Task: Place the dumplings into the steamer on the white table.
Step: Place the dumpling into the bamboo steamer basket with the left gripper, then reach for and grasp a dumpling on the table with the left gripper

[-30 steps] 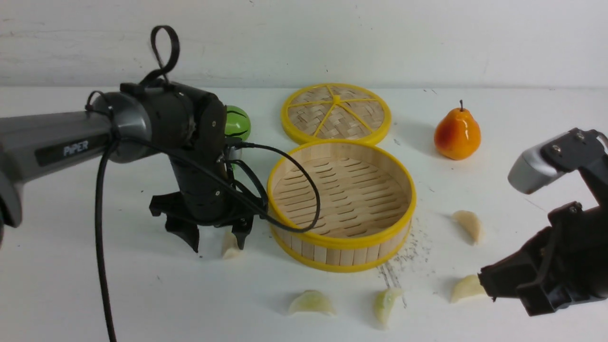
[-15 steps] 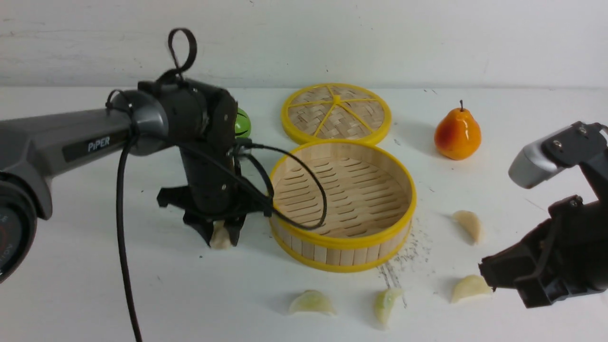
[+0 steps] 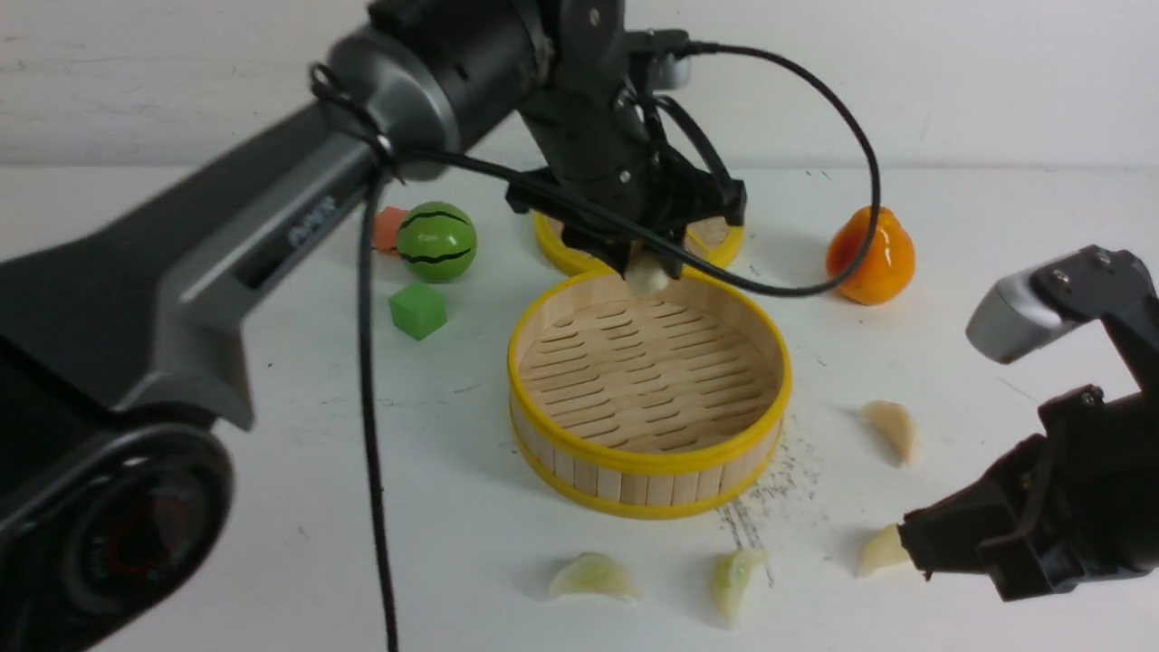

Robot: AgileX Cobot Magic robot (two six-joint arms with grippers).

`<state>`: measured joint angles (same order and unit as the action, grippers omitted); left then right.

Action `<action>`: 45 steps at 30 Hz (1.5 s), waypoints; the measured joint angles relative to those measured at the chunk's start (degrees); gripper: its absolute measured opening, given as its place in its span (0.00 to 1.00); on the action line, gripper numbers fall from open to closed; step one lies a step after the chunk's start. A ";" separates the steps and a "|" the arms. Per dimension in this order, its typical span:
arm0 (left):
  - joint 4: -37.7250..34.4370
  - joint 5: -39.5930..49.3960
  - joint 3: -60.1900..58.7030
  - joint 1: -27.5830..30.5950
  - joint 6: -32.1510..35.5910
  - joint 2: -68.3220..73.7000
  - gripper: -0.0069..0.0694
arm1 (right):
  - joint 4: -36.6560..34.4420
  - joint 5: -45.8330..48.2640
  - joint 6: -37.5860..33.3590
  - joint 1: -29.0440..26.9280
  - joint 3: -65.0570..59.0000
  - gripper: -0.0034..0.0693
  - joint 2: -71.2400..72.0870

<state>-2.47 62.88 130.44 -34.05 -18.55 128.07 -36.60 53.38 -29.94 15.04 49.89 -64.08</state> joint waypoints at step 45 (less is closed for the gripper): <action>-6.62 8.36 -37.39 0.07 35.77 -32.79 0.75 | 1.11 5.63 -0.67 0.00 0.00 0.12 7.63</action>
<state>-9.09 71.24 93.05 -33.98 17.22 95.28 -35.49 59.01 -30.61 15.04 49.89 -56.44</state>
